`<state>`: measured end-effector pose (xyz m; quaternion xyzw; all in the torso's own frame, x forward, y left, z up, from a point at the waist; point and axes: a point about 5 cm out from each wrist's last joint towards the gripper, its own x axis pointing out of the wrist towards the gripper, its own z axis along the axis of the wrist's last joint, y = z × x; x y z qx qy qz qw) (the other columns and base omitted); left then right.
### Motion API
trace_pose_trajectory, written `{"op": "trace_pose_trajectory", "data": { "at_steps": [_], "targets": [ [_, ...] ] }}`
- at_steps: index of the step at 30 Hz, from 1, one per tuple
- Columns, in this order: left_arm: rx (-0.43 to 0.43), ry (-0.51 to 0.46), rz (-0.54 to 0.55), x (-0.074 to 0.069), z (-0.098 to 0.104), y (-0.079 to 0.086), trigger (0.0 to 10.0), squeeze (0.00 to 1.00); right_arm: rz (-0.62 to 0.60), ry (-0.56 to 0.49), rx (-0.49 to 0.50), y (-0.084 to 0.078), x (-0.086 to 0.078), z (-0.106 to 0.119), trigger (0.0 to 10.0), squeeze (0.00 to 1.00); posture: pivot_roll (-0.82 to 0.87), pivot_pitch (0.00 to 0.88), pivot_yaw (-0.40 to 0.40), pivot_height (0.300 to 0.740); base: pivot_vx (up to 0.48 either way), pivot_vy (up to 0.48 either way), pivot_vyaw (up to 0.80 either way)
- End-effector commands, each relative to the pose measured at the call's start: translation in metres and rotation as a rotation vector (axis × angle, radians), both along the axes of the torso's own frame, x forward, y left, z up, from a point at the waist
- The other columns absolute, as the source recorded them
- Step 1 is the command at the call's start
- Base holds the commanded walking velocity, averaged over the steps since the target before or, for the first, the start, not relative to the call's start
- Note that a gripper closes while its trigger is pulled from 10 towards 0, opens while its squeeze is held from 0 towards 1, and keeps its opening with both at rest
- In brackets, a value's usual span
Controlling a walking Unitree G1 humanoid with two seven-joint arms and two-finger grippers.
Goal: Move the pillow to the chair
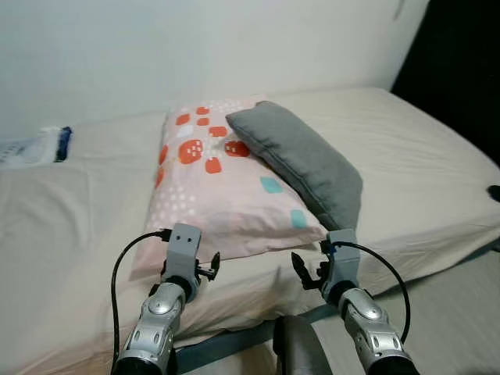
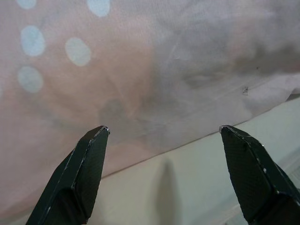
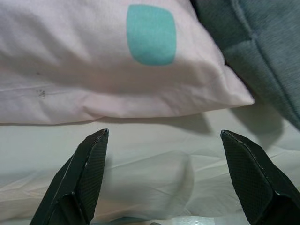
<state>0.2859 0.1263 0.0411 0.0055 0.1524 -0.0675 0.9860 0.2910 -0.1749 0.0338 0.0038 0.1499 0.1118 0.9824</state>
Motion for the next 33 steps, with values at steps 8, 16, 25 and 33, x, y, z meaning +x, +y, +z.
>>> {"op": "trace_pose_trajectory", "data": {
  "at_steps": [8,16,25,33],
  "targets": [
    [-0.008,0.02,0.026,-0.007,-0.009,0.001,10.0,0.0,0.017,0.006,-0.013,0.002,0.001,0.0,10.0,0.0,-0.2,0.046,-0.133,0.581,0.0,0.0,0.0],
    [-0.015,0.01,0.05,-0.007,-0.008,0.001,10.0,0.0,0.022,-0.036,0.035,0.006,0.007,0.007,10.0,0.0,-0.19,0.047,-0.117,0.576,0.0,0.0,0.0],
    [-0.025,-0.044,0.041,-0.001,0.002,0.001,10.0,0.0,-0.059,-0.093,0.07,0.0,0.011,0.014,10.0,0.0,-0.18,0.054,-0.074,0.561,0.0,0.0,0.0],
    [-0.134,-0.107,0.053,0.009,0.019,0.008,10.0,0.0,-0.165,-0.206,0.229,-0.011,0.018,0.031,10.0,0.0,-0.17,0.069,-0.023,0.561,0.0,0.0,0.0]
  ]
}}
